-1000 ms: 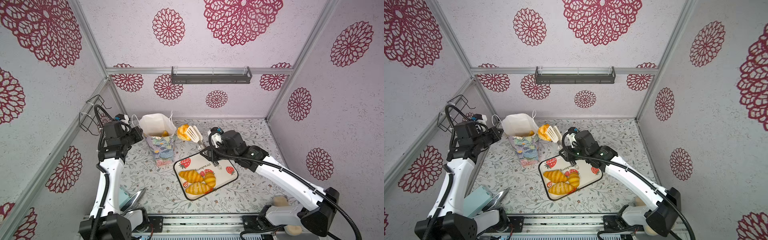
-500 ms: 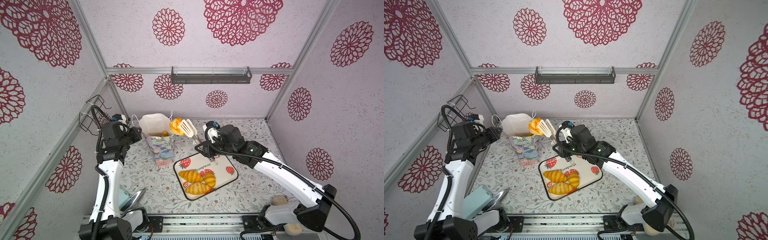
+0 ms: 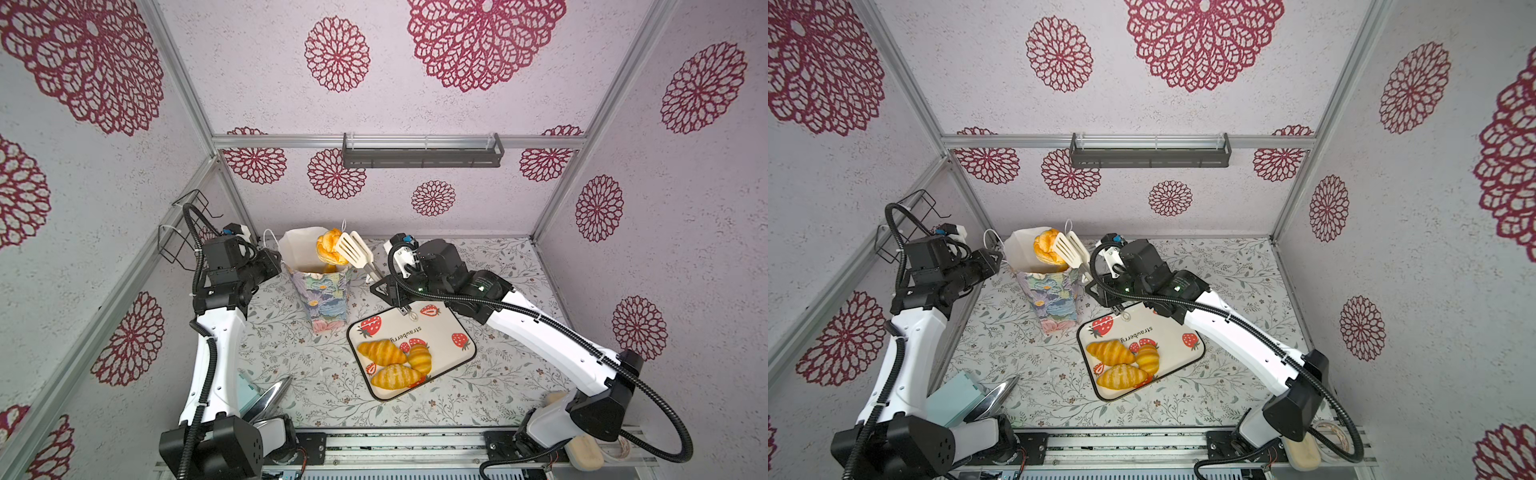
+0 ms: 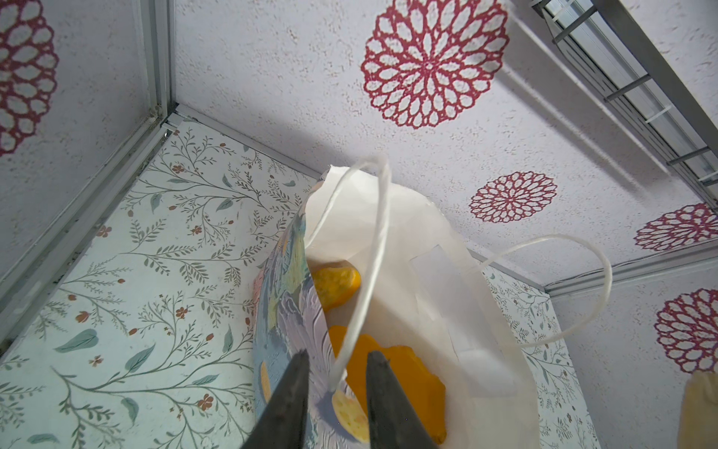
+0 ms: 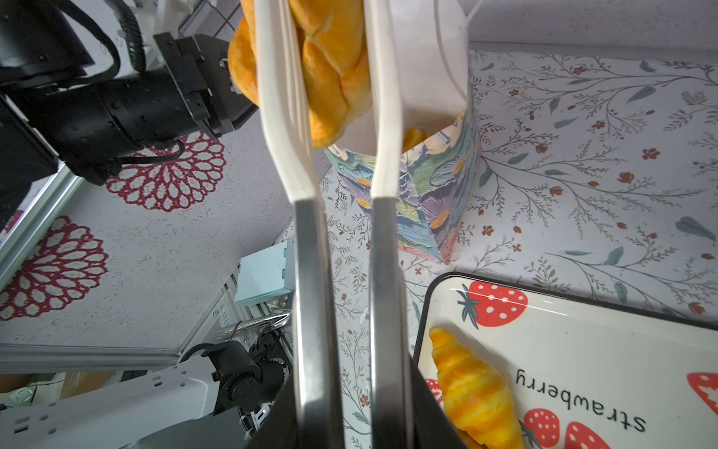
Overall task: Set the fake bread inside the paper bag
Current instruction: 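Lift the puffy bun with the tongs and carry it toward the bag, then lower the puffy bun into the bag opening held by the left gripper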
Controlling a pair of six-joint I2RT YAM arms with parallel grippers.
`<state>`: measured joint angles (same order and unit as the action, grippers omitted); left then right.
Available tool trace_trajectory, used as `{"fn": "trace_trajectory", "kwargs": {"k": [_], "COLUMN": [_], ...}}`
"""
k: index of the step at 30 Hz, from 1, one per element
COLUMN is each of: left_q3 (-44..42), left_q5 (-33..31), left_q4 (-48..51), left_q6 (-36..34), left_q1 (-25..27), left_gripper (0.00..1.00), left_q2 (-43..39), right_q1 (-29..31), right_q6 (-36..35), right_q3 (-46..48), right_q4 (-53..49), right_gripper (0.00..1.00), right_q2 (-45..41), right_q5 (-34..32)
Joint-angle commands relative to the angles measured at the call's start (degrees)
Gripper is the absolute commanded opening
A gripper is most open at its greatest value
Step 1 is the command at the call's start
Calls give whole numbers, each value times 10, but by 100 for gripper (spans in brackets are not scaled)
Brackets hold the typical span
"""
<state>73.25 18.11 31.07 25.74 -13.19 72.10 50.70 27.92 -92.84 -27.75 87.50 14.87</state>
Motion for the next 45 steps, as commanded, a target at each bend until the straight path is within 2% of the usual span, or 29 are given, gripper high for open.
{"fn": "trace_trajectory", "kwargs": {"k": [1,7,14,17,20,24,30,45], "left_q3": [25,65,69,70,69,61,59,53], "left_q5": [0,-54,-97,-99,-100,-97,-94,-70], "left_q4": [7,58,76,75,74,66,61,52], "left_q6": [3,-29,-44,-46,-46,-48,-46,-32], "left_q1": [0,38,42,41,42,42,37,5], "left_gripper": [29,29,30,30,18,13,2,0], "left_q2": [8,37,45,46,48,45,44,48], "right_q1": [3,3,2,3,3,2,3,2], "right_q6": [-21,-24,-26,-26,-26,-28,-28,-29], "right_q3": [-34,-65,-76,-78,-86,-103,-115,-120], "right_q4": [31,20,25,28,25,12,1,-6], "right_gripper": [33,33,33,33,33,33,33,33], "right_q2": [4,38,56,62,72,85,98,111], "right_q5": [9,7,10,11,9,1,-4,-10]}}
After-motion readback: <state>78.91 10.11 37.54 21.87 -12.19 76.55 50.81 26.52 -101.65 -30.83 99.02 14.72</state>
